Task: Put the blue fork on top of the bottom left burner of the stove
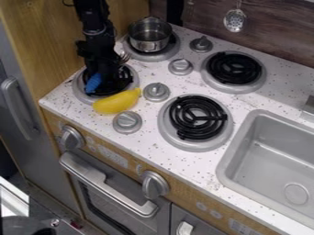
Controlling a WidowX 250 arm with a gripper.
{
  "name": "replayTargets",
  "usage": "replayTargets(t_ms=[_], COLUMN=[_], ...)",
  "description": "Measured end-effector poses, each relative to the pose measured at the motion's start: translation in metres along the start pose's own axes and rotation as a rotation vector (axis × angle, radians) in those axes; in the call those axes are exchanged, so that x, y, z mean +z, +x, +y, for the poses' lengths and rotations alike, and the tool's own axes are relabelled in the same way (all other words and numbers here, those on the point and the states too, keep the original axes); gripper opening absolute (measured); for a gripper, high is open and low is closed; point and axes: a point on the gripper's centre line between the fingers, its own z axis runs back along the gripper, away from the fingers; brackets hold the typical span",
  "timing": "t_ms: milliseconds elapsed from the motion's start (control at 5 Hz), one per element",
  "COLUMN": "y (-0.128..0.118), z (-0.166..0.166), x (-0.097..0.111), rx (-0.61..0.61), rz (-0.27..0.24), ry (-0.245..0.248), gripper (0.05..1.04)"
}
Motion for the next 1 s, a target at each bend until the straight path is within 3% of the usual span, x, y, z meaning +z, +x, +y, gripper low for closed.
replayTargets(t_ms=[200,400,600,800,1000], y=[0.0,-0.005,-0.006,-0.002,-0.01], z=[0.004,0.002,-0.008,-0.021,-0.032], x=[-0.001,-0.001,0.028,0.053,0.06], rx=[0.001,-0.013,-0.001,-0.022,-0.04], rz=[0.003,0.03,-0.042,-0.113,-0.102], ry=[0.012,0.001,0.023,-0.014,-0.025], gripper=[0.428,0.735,0.978,0.995,0.995])
